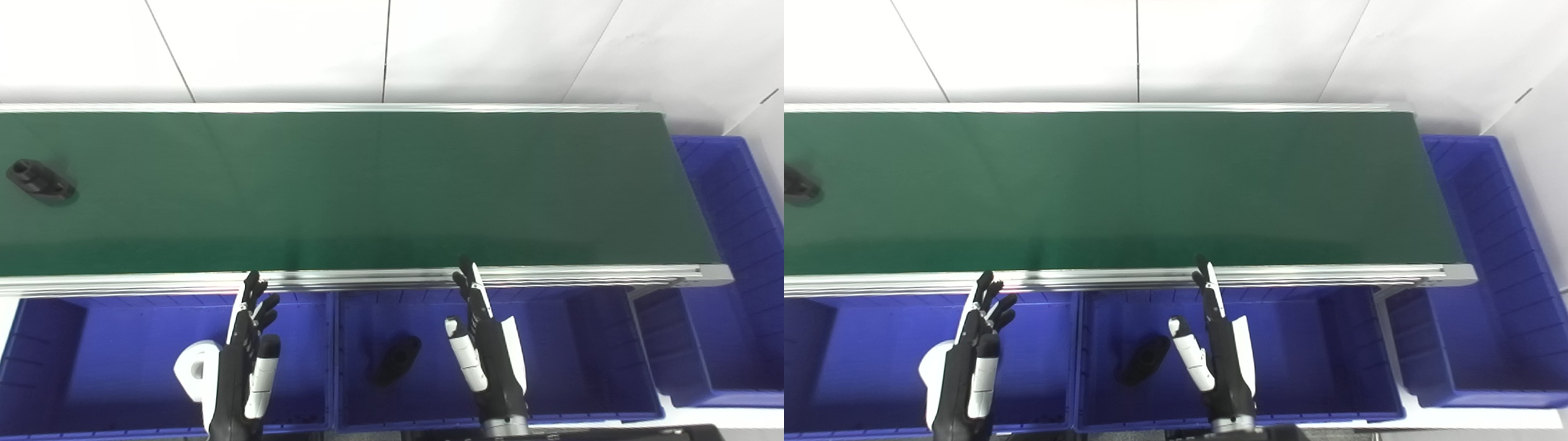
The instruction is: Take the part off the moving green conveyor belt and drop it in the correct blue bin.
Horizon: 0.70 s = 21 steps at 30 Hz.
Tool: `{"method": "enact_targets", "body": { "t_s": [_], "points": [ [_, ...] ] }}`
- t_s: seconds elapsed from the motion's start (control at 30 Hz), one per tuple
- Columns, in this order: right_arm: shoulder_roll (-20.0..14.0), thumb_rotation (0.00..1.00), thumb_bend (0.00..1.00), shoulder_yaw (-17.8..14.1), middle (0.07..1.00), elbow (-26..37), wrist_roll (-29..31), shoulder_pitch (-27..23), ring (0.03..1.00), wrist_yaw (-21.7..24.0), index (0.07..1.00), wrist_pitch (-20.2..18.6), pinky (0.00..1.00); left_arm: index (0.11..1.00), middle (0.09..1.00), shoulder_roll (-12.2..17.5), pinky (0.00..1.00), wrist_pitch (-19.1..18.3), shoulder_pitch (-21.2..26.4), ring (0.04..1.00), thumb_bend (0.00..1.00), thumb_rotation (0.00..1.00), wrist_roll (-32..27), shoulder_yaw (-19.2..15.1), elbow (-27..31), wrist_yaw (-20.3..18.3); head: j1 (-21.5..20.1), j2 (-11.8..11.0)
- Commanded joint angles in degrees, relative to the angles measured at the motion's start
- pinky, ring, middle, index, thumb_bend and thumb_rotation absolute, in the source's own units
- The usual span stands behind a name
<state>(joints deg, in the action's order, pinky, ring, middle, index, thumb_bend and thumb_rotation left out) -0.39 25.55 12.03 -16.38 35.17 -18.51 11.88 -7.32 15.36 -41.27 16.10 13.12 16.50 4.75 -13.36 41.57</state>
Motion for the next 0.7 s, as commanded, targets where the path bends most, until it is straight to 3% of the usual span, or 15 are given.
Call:
{"method": "enact_targets", "body": {
  "t_s": [0.0,0.43,0.67],
  "points": [
    [8.4,1.00,0.73,6.7,0.981,-1.7,-1.3,3.4,0.958,-0.4,0.987,4.5,0.98,0.939,0.932,-0.6,0.83,3.5,-0.8,0.855,0.58,0.96,-0.1,0.6,0.6,1.4,0.0,0.0],
    [8.0,1.00,0.71,6.3,0.974,-1.0,-1.6,3.7,0.946,-0.2,0.980,4.0,0.95,0.921,0.904,-1.3,0.78,3.9,-0.9,0.828,0.63,0.94,1.1,1.2,0.6,2.2,1.5,0.7],
    [7.5,1.00,0.69,6.0,0.984,0.3,-0.2,4.0,0.958,1.0,0.993,3.1,0.98,0.917,0.913,-0.9,0.80,4.8,-0.8,0.841,0.60,0.94,0.8,1.9,0.1,2.2,3.1,0.9]
  ]
}}
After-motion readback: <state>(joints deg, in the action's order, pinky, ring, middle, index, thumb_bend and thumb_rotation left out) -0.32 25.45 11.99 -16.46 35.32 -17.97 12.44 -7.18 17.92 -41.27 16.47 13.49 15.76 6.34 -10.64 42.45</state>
